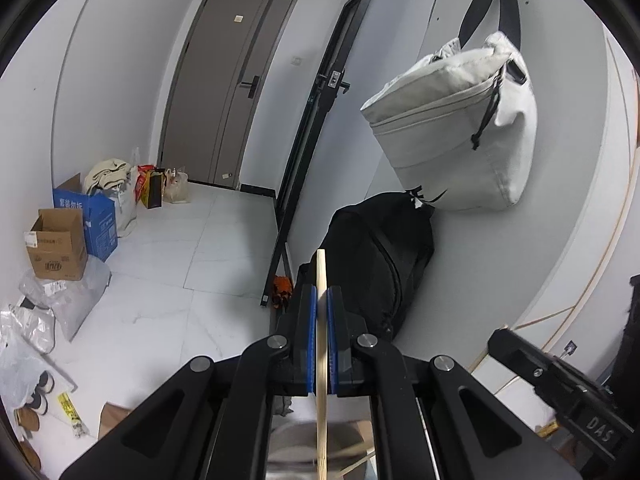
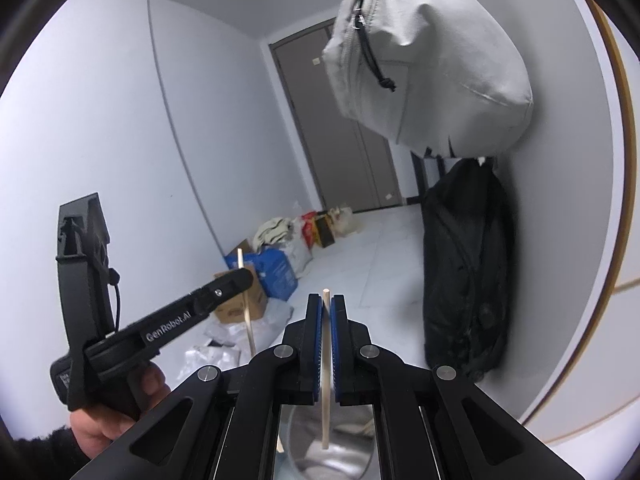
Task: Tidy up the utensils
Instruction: 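Carry both chopsticks upright above the white holder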
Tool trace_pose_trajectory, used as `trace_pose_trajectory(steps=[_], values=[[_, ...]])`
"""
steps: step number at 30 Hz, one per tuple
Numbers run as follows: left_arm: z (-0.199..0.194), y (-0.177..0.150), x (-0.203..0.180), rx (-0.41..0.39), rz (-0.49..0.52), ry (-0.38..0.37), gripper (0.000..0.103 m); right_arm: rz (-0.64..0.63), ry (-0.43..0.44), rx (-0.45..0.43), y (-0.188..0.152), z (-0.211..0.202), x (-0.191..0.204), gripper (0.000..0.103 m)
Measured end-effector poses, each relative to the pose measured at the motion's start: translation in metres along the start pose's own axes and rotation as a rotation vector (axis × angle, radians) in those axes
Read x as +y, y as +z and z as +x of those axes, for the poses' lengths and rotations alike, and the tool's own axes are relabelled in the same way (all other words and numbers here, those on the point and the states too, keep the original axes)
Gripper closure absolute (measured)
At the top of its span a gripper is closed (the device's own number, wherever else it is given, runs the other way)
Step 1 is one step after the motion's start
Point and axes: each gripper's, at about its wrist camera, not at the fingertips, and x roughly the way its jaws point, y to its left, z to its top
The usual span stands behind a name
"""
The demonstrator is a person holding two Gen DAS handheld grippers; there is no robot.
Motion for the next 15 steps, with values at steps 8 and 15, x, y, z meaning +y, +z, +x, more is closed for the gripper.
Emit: trace_pose_trajectory(steps=[8,15], values=[[0.028,-0.002,0.004,0.002,0.017,0.003,0.102,-0.001,-0.025,-0.005,0.001,0.024,-0.010,0.100],[0.040,-0.005,0.007,-0.015,0.039,0.003,0.102,-0.022,-0.033,0.002,-0.004,0.038,-0.013,0.100]])
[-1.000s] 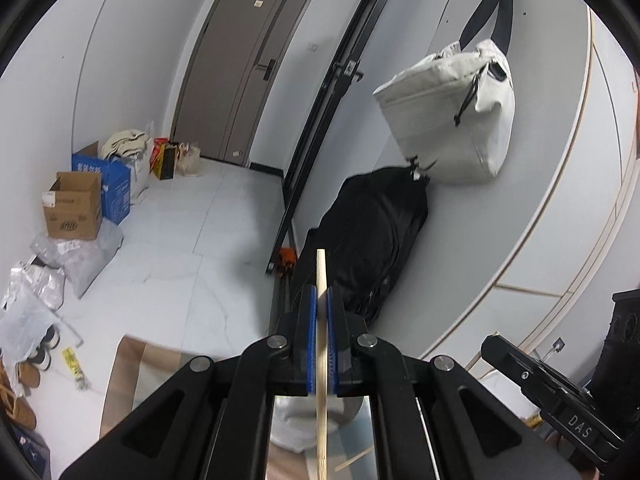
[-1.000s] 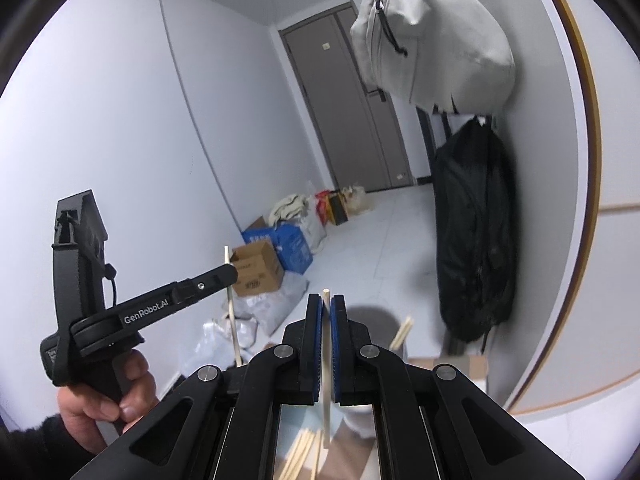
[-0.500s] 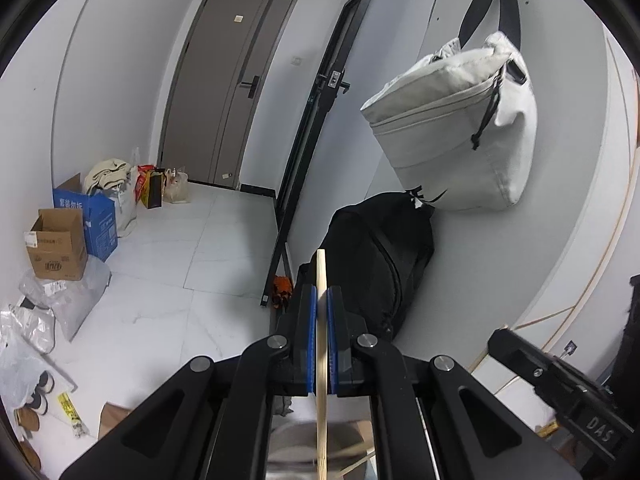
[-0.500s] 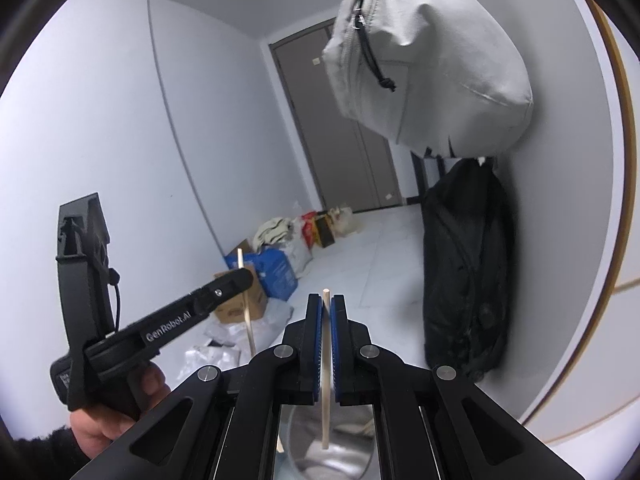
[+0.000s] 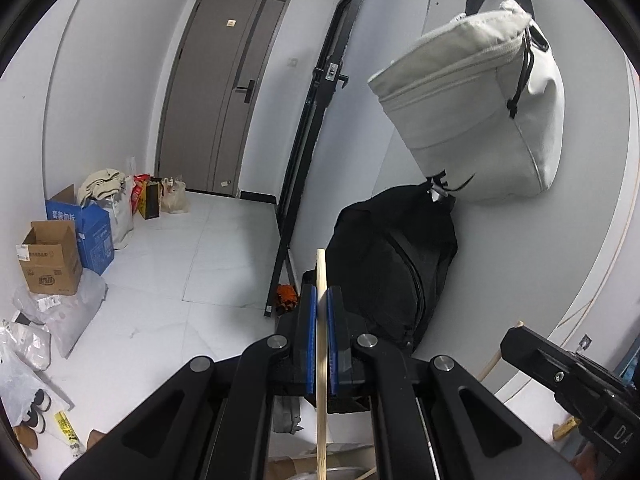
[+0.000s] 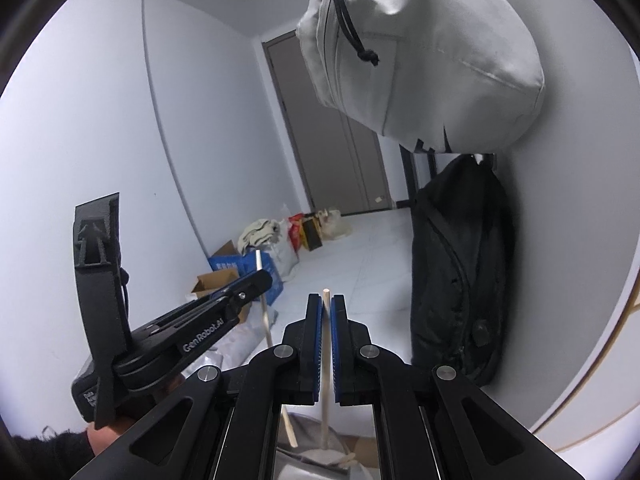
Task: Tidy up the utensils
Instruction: 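Carry both chopsticks upright above the white holder, then drop both chopsticks into the white holder and open both grippers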
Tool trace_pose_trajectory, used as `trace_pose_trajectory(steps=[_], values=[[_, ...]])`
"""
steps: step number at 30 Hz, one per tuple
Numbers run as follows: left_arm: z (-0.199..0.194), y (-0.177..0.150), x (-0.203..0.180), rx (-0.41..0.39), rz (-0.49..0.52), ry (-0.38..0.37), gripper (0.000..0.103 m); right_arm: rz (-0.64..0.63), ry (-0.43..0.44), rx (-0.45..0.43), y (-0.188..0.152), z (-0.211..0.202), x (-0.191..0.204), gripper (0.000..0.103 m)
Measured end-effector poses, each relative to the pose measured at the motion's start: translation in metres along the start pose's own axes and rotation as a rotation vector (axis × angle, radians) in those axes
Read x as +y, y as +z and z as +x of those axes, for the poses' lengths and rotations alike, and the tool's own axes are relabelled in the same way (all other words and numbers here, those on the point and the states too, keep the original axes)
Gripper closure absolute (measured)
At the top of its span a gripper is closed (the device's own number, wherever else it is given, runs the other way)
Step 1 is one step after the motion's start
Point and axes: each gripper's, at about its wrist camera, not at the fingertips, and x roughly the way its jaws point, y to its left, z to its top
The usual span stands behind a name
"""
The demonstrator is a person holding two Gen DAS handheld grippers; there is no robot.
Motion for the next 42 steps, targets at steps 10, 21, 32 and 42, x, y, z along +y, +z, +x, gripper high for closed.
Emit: trace_pose_trajectory(steps=[10,21,32,42], values=[[0.008,-0.016,-0.002,-0.021,0.044,-0.009,0.102,-0.028,-0.004,0.025,-0.022,0.012,0.003,0.100],[-0.003,-0.022,-0.014,-0.026,0.145,-0.050,0.102,-0.035,0.006,0.077,-0.053,0.017,0.001,0.100],[-0.008,-0.029,-0.011,0.023,0.157,-0.074,0.102,-0.048,0.012,0.084,-0.061,0.015,0.000,0.100],[-0.002,-0.045,-0.017,0.208,0.186,-0.179,0.101,-0.007,0.059,0.163,-0.071,0.021,-0.007,0.097]])
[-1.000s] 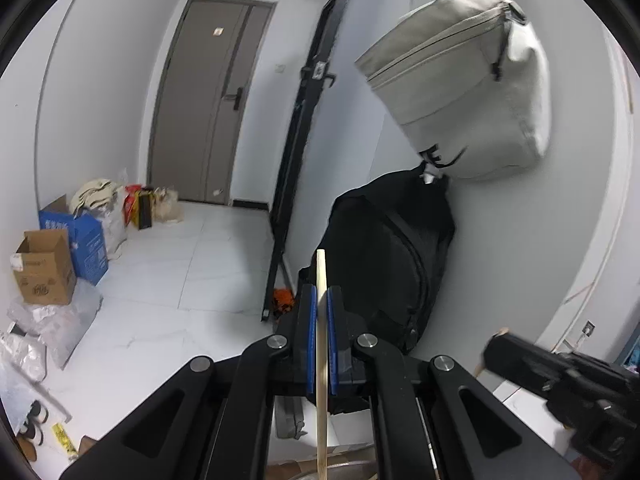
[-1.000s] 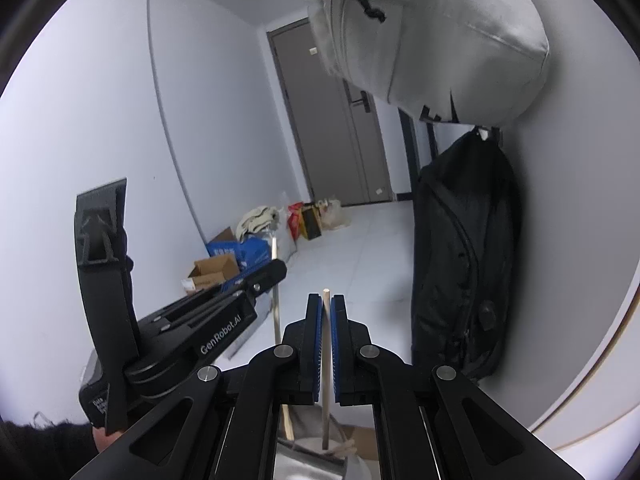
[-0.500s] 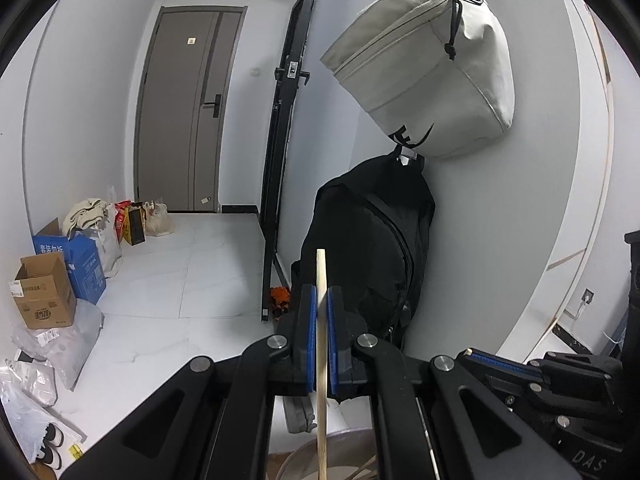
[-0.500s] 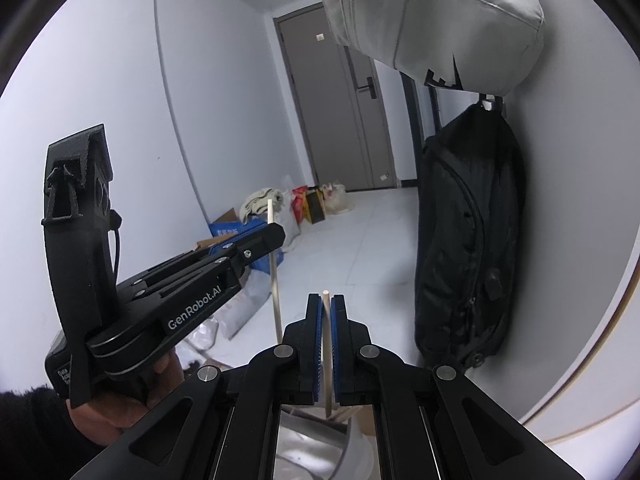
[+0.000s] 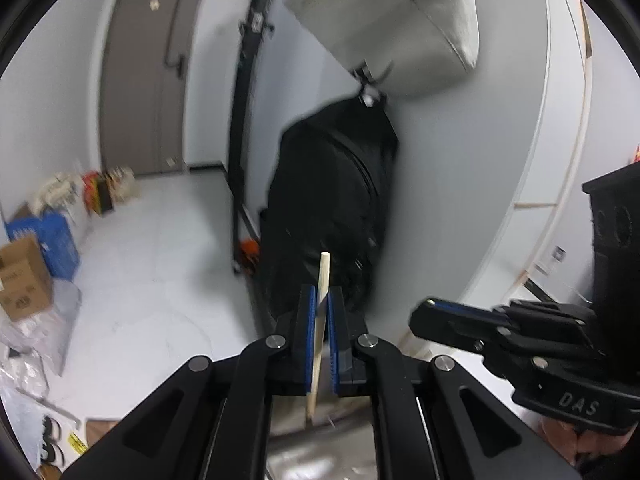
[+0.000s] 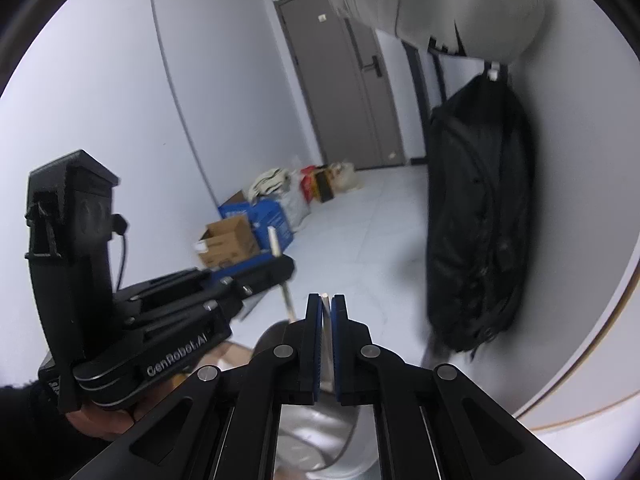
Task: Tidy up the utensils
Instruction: 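Drop both chopsticks into the white holder and open both grippers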
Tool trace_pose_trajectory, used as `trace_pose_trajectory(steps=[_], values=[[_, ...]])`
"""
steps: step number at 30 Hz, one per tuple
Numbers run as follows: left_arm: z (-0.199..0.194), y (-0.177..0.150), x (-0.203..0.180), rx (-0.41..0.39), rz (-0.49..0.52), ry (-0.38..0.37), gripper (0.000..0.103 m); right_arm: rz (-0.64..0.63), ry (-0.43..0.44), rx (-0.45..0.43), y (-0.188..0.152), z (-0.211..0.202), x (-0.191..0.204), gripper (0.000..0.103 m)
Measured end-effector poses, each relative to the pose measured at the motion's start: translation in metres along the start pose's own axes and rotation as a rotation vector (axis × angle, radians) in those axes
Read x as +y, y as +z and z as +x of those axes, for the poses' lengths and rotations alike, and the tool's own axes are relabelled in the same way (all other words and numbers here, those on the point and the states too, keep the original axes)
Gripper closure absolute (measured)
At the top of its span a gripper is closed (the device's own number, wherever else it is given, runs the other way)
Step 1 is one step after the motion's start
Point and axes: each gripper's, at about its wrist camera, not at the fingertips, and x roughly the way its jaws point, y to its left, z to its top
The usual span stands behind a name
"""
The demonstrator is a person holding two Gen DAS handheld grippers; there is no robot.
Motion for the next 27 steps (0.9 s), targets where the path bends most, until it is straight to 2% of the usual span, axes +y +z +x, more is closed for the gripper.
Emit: trace_pose_trajectory(steps=[3,6,7,8,10,12,13,14,17,23,27], values=[[-0.003,0.002,0.000,0.026,-0.010,-0.001,0.099,0.036,0.019,0.004,-0.003,-0.005,-0.005,0.096],[-0.012,0.003,0.000,0.039,-0.022,0.002,0.085,0.079,0.024,-0.007,-0.008,-0.017,-0.010,0.091],[-0.016,0.003,0.000,0.034,-0.025,0.006,0.077,0.087,0.026,-0.013,-0.009,-0.021,-0.011,0.088],[-0.021,0.001,-0.001,0.028,-0.026,0.007,0.070,0.097,0.021,-0.021,-0.011,-0.026,-0.012,0.080],[-0.030,-0.001,0.000,0.019,-0.034,0.030,0.062,0.109,0.014,-0.036,-0.015,-0.038,-0.012,0.067],[-0.038,-0.006,0.002,0.016,-0.048,0.056,0.054,0.116,0.012,-0.047,-0.020,-0.049,-0.011,0.065],[-0.042,-0.009,0.002,0.015,-0.061,0.084,0.049,0.118,0.009,-0.049,-0.023,-0.053,-0.010,0.060],[-0.047,-0.012,0.002,0.009,-0.069,0.099,0.047,0.121,0.007,-0.051,-0.026,-0.057,-0.008,0.053],[-0.062,-0.025,0.003,-0.006,-0.101,0.158,0.039,0.118,0.006,-0.051,-0.038,-0.068,-0.001,0.043],[-0.087,-0.051,0.001,-0.020,-0.152,0.263,0.027,0.083,0.022,-0.041,-0.061,-0.083,0.022,0.030],[-0.103,-0.064,-0.002,-0.039,-0.174,0.307,0.026,0.051,0.036,-0.024,-0.076,-0.088,0.039,0.024]])
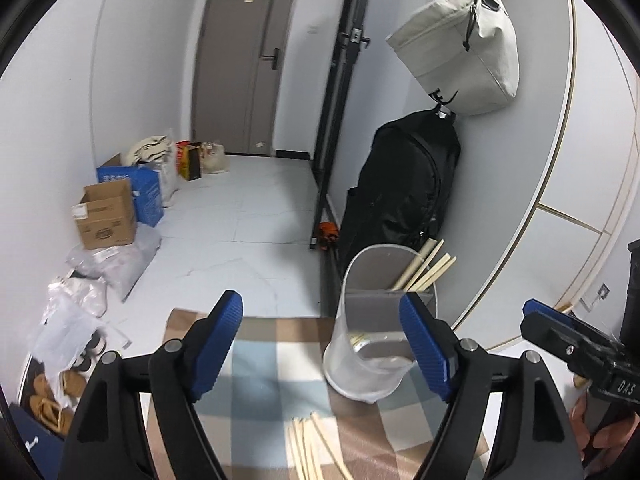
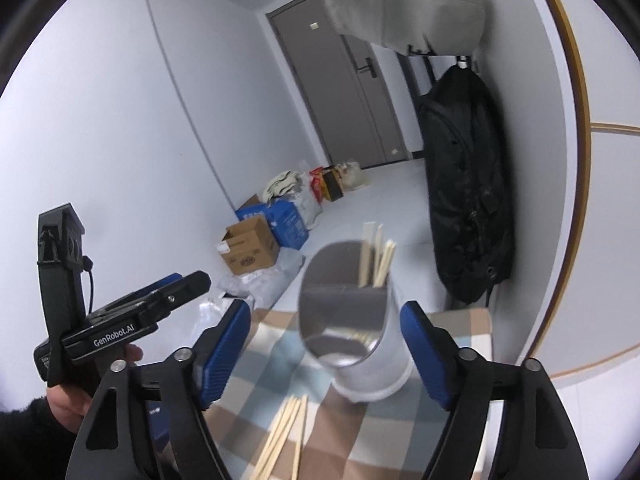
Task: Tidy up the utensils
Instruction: 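Drop both chopsticks into the white holder and open both grippers, then lower the right gripper to the chopstick pile and grasp a chopstick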
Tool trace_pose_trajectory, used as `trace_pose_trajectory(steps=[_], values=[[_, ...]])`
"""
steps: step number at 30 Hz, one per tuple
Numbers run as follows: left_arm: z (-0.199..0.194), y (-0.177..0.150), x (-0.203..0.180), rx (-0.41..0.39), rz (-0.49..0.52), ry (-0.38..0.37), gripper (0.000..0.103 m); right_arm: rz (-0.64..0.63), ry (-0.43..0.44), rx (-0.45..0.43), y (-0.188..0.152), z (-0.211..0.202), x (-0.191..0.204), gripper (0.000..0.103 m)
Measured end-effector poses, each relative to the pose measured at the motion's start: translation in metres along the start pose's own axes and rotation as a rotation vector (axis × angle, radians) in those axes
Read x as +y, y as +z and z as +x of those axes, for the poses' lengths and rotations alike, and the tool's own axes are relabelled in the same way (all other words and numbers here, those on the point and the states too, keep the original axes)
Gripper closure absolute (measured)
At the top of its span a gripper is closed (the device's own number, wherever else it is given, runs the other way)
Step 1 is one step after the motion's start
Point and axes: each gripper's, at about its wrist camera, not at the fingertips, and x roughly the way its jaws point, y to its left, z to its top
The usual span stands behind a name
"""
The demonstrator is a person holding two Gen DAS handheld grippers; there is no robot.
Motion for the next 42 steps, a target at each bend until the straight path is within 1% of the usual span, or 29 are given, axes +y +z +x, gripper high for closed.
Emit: trace_pose_trajectory(steps=[4,7,10,12,17,20,22,23,24,26,27,28,29,31,34,37,39,41,42], values=[[-0.009,-0.010,0.004,-0.002,-0.018,0.026,0.025,-0.019,0.005,0.027,-0.014,0.001,0.012,0.023],[-0.015,-0.020,0.010,-0.010,-0.041,0.054,0.019,-0.028,0.007,0.047,-0.025,0.003,0.018,0.022],[-0.018,-0.034,0.015,-0.008,-0.053,0.072,0.019,-0.036,0.009,0.078,-0.036,0.009,0.023,0.022],[-0.015,-0.042,0.019,0.006,-0.067,0.082,0.019,-0.051,-0.001,0.105,-0.043,0.015,0.025,0.022],[-0.013,-0.065,0.035,0.040,-0.102,0.115,0.019,-0.097,-0.020,0.211,-0.064,0.037,0.033,0.023],[-0.009,-0.076,0.048,0.074,-0.123,0.153,0.019,-0.147,-0.041,0.296,-0.077,0.059,0.039,0.029],[-0.005,-0.080,0.059,0.105,-0.168,0.183,0.019,-0.172,-0.059,0.353,-0.085,0.075,0.041,0.033],[-0.004,-0.082,0.063,0.125,-0.184,0.185,0.019,-0.185,-0.065,0.379,-0.088,0.086,0.043,0.039],[-0.002,-0.082,0.069,0.139,-0.207,0.180,0.019,-0.195,-0.072,0.399,-0.091,0.094,0.043,0.041],[-0.001,-0.082,0.076,0.149,-0.221,0.208,0.019,-0.215,-0.082,0.439,-0.096,0.111,0.045,0.047],[-0.002,-0.083,0.079,0.151,-0.226,0.211,0.019,-0.224,-0.090,0.455,-0.098,0.118,0.046,0.049],[-0.003,-0.082,0.084,0.153,-0.238,0.208,0.019,-0.239,-0.096,0.474,-0.101,0.127,0.048,0.055],[-0.003,-0.082,0.088,0.159,-0.249,0.213,0.019,-0.254,-0.100,0.488,-0.103,0.134,0.049,0.059],[-0.005,-0.083,0.093,0.163,-0.265,0.209,0.019,-0.279,-0.122,0.508,-0.106,0.148,0.053,0.060],[-0.006,-0.085,0.100,0.165,-0.277,0.215,0.019,-0.293,-0.144,0.542,-0.112,0.166,0.056,0.064],[-0.009,-0.085,0.103,0.162,-0.282,0.214,0.019,-0.319,-0.183,0.564,-0.118,0.180,0.059,0.068],[-0.010,-0.084,0.106,0.160,-0.279,0.216,0.019,-0.338,-0.208,0.572,-0.121,0.185,0.060,0.069],[-0.013,-0.084,0.109,0.153,-0.284,0.212,0.019,-0.346,-0.231,0.582,-0.124,0.190,0.059,0.074],[-0.013,-0.084,0.111,0.153,-0.287,0.209,0.019,-0.346,-0.238,0.583,-0.125,0.191,0.059,0.074]])
